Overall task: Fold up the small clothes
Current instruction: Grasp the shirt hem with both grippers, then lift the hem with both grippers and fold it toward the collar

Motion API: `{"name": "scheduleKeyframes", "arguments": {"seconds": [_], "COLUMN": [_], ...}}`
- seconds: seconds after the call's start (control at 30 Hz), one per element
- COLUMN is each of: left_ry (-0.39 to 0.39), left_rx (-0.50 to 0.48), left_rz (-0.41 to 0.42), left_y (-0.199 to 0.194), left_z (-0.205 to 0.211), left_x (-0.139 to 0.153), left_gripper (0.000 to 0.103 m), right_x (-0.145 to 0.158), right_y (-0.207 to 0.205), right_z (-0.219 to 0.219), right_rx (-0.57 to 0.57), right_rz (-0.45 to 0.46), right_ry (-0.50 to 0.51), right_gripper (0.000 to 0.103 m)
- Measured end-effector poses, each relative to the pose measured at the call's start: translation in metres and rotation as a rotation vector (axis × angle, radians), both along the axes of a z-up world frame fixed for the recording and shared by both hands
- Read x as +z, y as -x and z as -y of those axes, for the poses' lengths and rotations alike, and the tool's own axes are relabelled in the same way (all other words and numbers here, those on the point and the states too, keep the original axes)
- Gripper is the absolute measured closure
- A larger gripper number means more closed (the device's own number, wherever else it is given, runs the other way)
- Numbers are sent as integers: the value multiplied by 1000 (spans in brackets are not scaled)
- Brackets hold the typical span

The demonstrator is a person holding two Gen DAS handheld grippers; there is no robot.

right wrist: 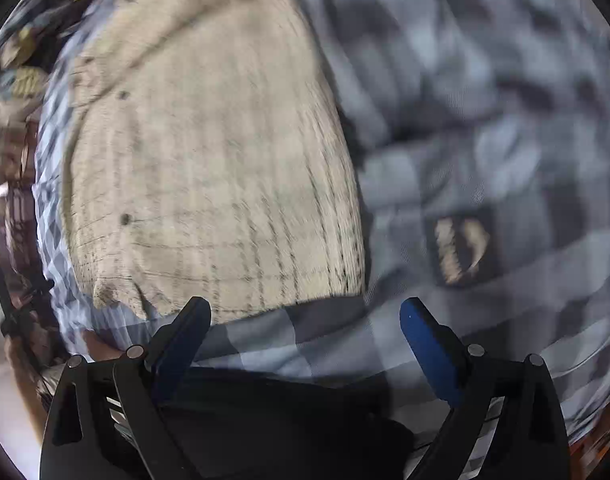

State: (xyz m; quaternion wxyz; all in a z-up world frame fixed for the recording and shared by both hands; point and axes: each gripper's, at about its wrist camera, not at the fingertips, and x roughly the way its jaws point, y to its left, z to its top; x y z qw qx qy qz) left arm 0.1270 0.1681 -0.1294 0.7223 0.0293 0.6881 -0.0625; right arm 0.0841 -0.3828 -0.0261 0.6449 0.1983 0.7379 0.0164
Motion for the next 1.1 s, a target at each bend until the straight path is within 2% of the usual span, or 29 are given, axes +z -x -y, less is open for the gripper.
{"name": "scheduleKeyframes", "arguments": {"seconds": [0.13, 0.23, 0.37, 0.5, 0.57, 0.63, 0.67, 0.7, 0.73, 0.77, 0.8, 0.83, 0.87, 0.97, 1.1], "left_ry": [56, 61, 120, 122, 100, 87, 86, 87, 97, 108, 121, 145, 160, 204, 299], "left_rx": [-7, -70, -141, -138, -138, -158, -172, -179, -188, -193, -189, -176, -159, -101, -76], "left_rz": [-67, -111, -141, -159, -170, -191, -194, -189, -186, -179, -177, -178, -174, -172, -110], "left_y": [1, 3, 7, 12, 12, 14, 18, 19, 21, 23, 24, 25, 25, 26, 31], "left_z": [-4, 9, 33, 48, 52, 58, 63, 67, 70, 73, 73, 73, 72, 69, 71], "left_x": [-19, -33, -45, -66, -80, -90, -93, -93, -91, -89, -86, -84, -81, -72, -48], "left_gripper": [0, 1, 1, 1, 6, 26, 30, 39, 53, 61, 80, 87, 89, 93, 95], "right_x": [-44, -65, -82, -90, -94, -99, -100, -101, -102, -99, -103, -105, -105, -101, -78], "right_y": [-4, -11, -19, -27, -31, -37, -41, -43, -45, -45, -47, -49, -48, -48, -38], "right_z": [13, 18, 19, 10, 3, -2, -7, -10, -15, -22, -22, -26, -24, -17, -7], "right_rx": [-28, -30, -20, 24, 20, 22, 27, 29, 35, 33, 20, -2, -16, -65, -92], "right_rz": [-55, -77, -91, -79, -81, -79, -76, -74, -80, -92, -105, -110, -109, -77, -5], "right_ry": [-18, -30, -75, -86, -105, -101, -99, -95, -95, -97, -99, -96, -97, -98, -110], "right_gripper": [9, 9, 9, 9, 9, 10, 14, 27, 38, 61, 81, 87, 94, 99, 100]}}
